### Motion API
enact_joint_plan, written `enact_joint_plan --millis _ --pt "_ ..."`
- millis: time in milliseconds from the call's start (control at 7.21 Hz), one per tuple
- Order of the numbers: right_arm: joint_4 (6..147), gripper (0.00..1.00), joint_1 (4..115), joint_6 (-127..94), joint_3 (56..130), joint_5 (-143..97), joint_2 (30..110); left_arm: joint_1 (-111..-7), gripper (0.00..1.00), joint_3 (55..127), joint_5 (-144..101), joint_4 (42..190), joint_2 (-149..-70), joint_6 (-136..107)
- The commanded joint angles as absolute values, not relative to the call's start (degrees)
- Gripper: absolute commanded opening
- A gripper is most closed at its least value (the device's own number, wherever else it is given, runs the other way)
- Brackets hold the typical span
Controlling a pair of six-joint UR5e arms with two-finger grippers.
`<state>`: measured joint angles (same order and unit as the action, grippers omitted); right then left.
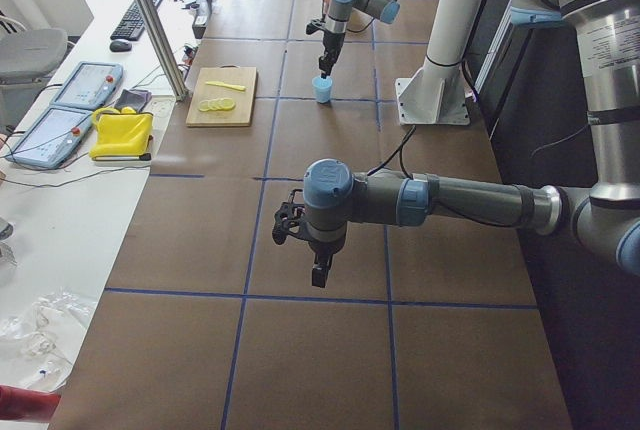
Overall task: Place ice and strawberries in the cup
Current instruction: 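Open the right gripper to drop the ice cube into the cup, then move the right gripper back to the pink bowl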
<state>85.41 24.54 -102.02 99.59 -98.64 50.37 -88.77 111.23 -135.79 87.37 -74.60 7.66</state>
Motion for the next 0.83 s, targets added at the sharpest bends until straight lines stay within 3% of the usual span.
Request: enact_joint_plan --millis 0,278,555,694 --pt "85.25 1.00 24.78 -102.31 99.84 -98.70 50.45 -88.77 1.00 111.79 -135.79 87.45 -73.92 7.65" --pt "85.34 1.00 29.68 -98.73 105.34 -102.89 56.20 -88.77 1.00 112.50 -135.79 87.36 -73.48 7.65" --pt "85.17 1.00 38.62 -80.33 115.80 -112.44 71.47 -88.77 1.00 112.59 -135.88 87.36 -73.39 7.56" --pt "85.08 1.00 44.07 -77.03 116.10 -118.50 75.72 -88.77 1.00 112.59 -135.79 87.36 -73.39 7.56"
